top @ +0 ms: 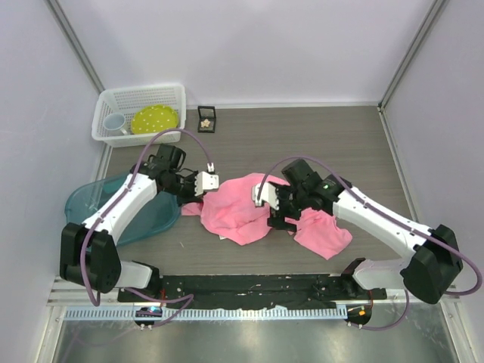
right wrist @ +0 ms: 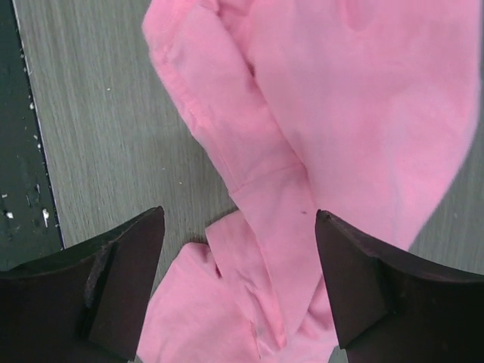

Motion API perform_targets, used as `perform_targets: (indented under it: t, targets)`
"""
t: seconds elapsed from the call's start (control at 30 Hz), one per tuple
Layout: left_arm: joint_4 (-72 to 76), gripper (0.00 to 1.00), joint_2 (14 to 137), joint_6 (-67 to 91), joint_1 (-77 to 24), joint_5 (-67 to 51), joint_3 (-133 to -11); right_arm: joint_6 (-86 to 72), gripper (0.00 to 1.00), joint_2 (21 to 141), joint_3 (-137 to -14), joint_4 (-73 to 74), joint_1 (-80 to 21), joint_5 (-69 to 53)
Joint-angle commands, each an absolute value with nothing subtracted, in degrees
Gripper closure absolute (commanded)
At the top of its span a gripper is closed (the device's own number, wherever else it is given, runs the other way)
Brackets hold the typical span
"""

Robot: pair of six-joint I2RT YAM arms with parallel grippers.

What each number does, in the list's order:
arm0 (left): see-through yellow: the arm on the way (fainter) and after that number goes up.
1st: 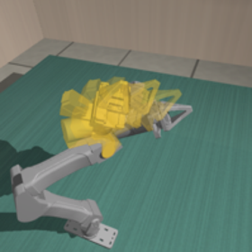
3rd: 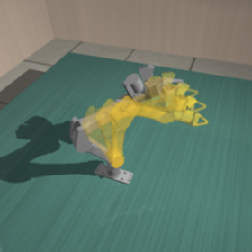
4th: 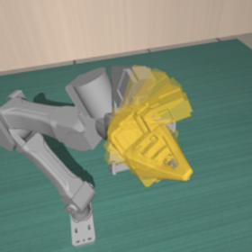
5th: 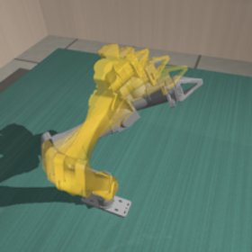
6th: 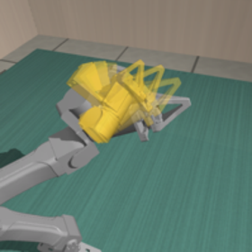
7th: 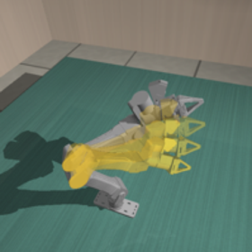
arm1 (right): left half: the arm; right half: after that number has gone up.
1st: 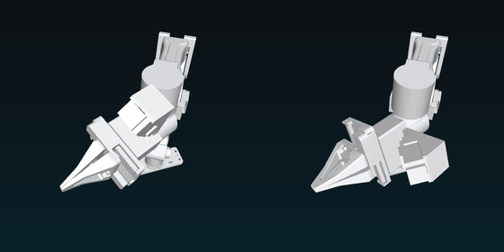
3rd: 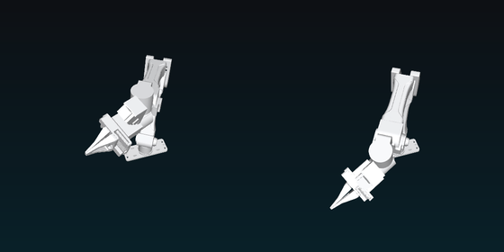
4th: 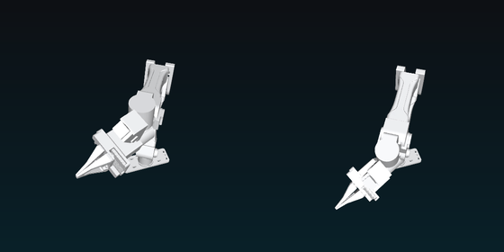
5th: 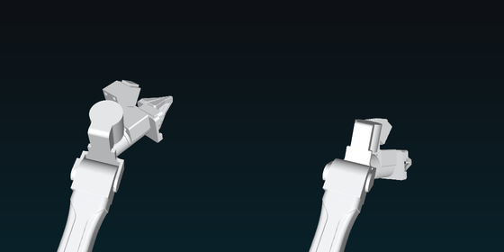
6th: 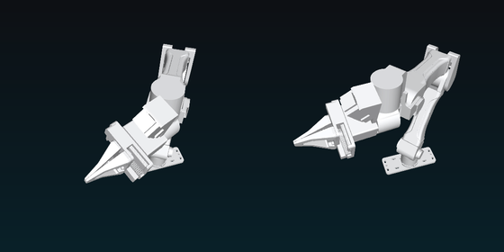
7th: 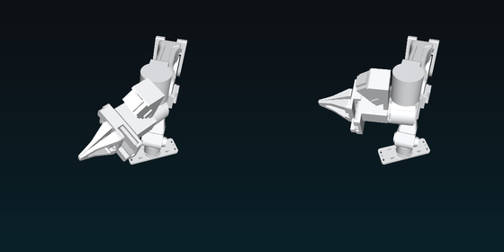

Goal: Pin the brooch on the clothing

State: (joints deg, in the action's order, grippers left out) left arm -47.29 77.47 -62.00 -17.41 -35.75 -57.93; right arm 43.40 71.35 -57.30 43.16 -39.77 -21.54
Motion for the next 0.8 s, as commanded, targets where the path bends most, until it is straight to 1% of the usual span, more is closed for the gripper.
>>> perform_targets:
  t: [0.0, 0.03, 0.07, 0.17, 0.53, 0.7, 0.77]
  targets:
    - [-46.58, 1.00, 79.89, -61.26, -16.00, -38.93, -61.34, 50.10, 0.17, 72.25, -53.80, 36.76, -44.11, -21.36]
    - [-46.84, 1.00, 80.68, -60.91, -15.82, -39.11, -61.61, 51.32, 0.19, 71.64, -51.70, 33.69, -45.08, -20.05]
    - [-47.02, 1.00, 81.03, -60.56, -15.47, -39.81, -61.87, 51.94, 0.25, 71.02, -50.64, 32.01, -47.09, -19.00]
    - [-47.11, 1.00, 81.65, -59.94, -15.29, -40.34, -62.23, 55.36, 0.33, 70.40, -47.55, 28.92, -49.47, -15.75]
    - [-44.56, 1.00, 83.58, -57.66, -14.68, -41.13, -62.05, 57.13, 0.37, 75.32, -43.77, 21.63, -50.45, -11.69]
    - [-44.21, 1.00, 84.28, -56.16, -14.33, -41.39, -62.93, 59.50, 0.45, 77.08, -42.63, 21.27, -50.36, -12.21]
    - [-44.21, 1.00, 84.55, -55.64, -14.15, -41.66, -63.19, 59.85, 0.52, 77.43, -42.36, 20.92, -50.36, -11.96]
